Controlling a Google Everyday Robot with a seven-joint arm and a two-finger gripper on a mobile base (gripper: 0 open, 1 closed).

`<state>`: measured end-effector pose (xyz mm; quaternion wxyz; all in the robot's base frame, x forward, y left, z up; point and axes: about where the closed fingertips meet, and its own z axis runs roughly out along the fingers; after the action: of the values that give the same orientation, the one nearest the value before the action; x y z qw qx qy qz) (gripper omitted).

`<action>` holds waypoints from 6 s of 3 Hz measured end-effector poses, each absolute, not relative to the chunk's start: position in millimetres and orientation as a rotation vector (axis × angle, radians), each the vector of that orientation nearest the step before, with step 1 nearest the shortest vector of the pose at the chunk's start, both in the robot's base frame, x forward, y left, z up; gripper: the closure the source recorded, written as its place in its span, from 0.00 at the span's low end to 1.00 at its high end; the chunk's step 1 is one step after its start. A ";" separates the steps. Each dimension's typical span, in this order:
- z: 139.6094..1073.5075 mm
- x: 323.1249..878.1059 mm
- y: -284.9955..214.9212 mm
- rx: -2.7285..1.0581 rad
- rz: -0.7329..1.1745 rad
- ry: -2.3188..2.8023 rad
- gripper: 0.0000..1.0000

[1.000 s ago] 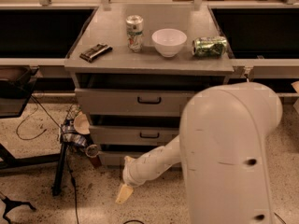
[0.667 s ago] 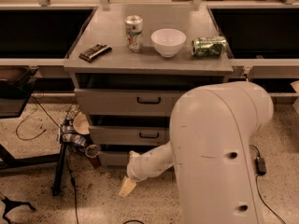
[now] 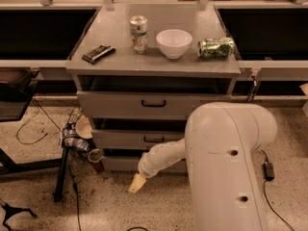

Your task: Open bottom drawer

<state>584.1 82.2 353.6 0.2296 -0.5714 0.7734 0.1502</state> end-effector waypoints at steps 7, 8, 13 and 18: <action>235.1 624.5 38.3 -1.543 0.260 2.647 0.00; 223.1 622.7 45.0 -1.662 0.157 2.600 0.00; 173.4 643.8 25.8 -1.865 -0.108 2.561 0.00; 134.2 622.5 0.6 -2.095 -0.028 2.634 0.00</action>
Offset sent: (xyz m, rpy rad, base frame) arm 0.0651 -0.0474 -0.0496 -0.2471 0.1766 -0.2424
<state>622.5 0.6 134.2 -0.1120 -0.6185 0.7777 -0.0082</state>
